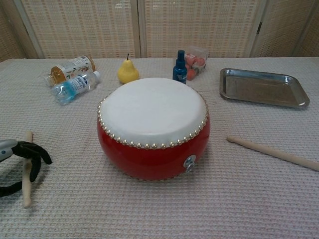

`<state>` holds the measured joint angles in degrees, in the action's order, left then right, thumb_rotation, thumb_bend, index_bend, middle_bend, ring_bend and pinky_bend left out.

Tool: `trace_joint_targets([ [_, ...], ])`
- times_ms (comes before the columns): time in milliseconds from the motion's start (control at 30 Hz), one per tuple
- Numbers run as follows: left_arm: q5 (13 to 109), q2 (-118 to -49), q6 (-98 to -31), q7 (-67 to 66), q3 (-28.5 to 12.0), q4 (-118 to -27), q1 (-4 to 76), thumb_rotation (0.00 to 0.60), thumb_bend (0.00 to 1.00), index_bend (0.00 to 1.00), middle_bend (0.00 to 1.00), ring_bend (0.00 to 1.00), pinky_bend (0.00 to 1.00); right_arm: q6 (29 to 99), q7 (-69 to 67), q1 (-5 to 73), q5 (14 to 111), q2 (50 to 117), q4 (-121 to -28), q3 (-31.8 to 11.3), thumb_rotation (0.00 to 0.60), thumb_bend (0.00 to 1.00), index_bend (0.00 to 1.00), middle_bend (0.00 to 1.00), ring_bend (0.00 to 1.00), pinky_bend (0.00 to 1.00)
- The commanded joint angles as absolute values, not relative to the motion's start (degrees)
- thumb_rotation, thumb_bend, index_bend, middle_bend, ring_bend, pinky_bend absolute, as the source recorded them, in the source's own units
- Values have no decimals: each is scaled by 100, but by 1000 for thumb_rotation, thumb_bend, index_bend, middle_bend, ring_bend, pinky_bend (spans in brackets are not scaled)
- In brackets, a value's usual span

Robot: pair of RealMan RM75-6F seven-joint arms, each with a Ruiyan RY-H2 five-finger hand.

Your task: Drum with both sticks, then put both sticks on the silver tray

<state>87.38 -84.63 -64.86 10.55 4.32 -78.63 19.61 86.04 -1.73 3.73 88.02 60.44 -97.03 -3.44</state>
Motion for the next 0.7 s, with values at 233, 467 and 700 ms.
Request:
trace_joint_targets([
  [233,8946,-7354,-6602,6200,310,-8842,1934,600,410,600,291,161,117,8588,-215,396,8849,6042,-9717,-332,600,172,76,69,0,50],
  [467,9487,-7013,-6936,9464,458,-8445,2055,600,410,597,289,156,117,8586,-178,397,8858,6031,-9759,-322,600,172,76,69,0,50],
  [700,10028,-6872,-7308,12400,793,-7721,2325,600,409,597,286,147,117,8597,-157,385,8859,6021,-9795,-311,600,172,77,69,0,50],
])
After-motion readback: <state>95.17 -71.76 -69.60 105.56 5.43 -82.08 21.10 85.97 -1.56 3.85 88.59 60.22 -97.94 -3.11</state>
